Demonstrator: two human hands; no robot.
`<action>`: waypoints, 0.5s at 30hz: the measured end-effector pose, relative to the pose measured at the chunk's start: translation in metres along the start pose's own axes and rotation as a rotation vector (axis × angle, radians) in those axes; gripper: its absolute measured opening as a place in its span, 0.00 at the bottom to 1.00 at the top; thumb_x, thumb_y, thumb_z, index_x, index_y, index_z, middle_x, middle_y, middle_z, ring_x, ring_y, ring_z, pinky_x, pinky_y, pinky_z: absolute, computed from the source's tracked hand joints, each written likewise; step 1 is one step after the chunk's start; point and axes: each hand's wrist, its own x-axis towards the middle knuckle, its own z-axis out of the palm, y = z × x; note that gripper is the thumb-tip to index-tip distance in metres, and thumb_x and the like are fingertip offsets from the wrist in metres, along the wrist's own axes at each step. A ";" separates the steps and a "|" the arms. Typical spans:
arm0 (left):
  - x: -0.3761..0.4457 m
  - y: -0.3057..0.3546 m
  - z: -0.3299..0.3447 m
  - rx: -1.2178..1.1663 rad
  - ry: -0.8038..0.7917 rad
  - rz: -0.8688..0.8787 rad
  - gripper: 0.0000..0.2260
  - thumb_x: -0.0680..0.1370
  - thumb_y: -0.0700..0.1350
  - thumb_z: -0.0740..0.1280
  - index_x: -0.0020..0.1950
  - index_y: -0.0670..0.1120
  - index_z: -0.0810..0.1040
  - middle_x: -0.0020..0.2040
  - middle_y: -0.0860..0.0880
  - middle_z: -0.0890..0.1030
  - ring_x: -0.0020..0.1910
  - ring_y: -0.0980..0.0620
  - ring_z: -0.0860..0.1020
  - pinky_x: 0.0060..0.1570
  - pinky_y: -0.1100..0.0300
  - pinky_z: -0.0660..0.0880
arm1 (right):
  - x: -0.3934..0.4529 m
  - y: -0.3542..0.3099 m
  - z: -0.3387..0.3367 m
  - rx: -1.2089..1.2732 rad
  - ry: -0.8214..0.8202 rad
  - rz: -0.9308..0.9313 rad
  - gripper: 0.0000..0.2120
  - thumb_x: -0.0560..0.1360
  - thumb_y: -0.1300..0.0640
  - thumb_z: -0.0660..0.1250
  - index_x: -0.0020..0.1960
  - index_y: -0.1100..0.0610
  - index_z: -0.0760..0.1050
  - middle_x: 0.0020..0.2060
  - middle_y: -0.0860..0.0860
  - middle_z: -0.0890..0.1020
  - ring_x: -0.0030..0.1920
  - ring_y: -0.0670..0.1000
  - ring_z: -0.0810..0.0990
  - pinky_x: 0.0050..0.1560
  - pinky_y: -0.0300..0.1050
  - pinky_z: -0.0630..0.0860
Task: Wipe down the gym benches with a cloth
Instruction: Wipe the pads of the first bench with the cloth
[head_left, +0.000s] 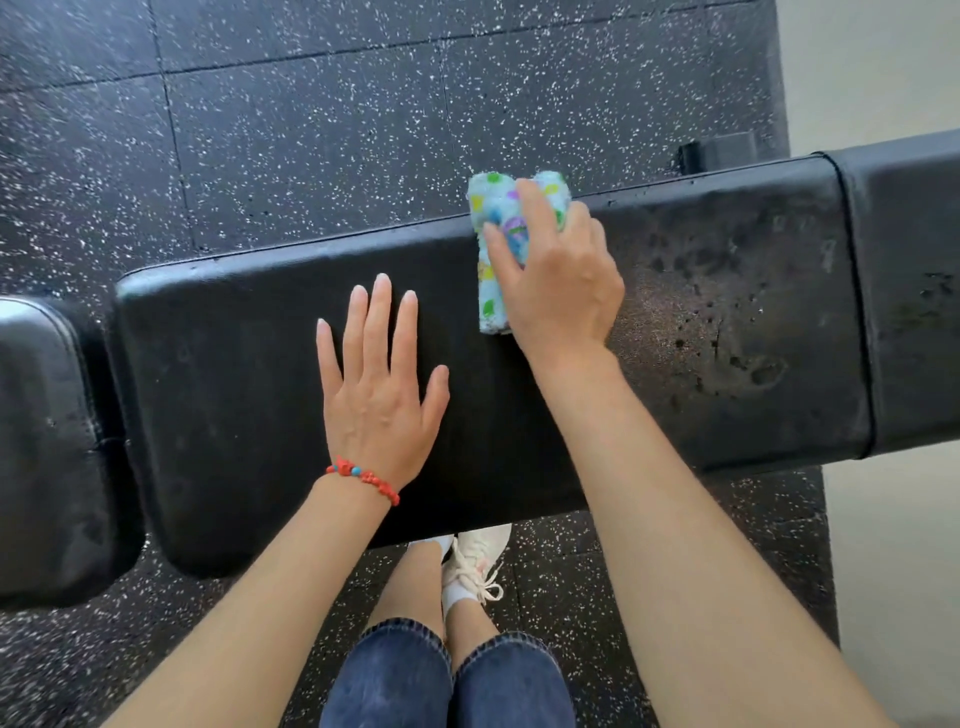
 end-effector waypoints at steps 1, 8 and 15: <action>0.000 0.000 0.000 -0.003 -0.001 0.001 0.25 0.78 0.51 0.56 0.72 0.39 0.63 0.73 0.37 0.63 0.72 0.40 0.58 0.69 0.38 0.53 | 0.000 0.006 -0.001 -0.001 0.003 -0.022 0.20 0.72 0.43 0.58 0.54 0.53 0.79 0.34 0.55 0.78 0.32 0.54 0.76 0.25 0.41 0.70; 0.001 0.002 -0.001 0.004 -0.021 -0.001 0.25 0.78 0.51 0.54 0.72 0.39 0.62 0.73 0.37 0.63 0.73 0.39 0.58 0.69 0.38 0.53 | 0.016 0.102 -0.039 -0.081 -0.128 0.356 0.22 0.77 0.43 0.58 0.69 0.50 0.67 0.54 0.61 0.74 0.55 0.61 0.73 0.46 0.53 0.71; 0.002 0.023 -0.003 -0.062 0.038 -0.017 0.24 0.77 0.49 0.57 0.71 0.39 0.63 0.72 0.37 0.63 0.73 0.39 0.58 0.70 0.39 0.50 | 0.004 0.079 -0.023 -0.075 -0.022 0.168 0.19 0.74 0.45 0.61 0.59 0.53 0.76 0.41 0.59 0.78 0.40 0.59 0.78 0.31 0.45 0.72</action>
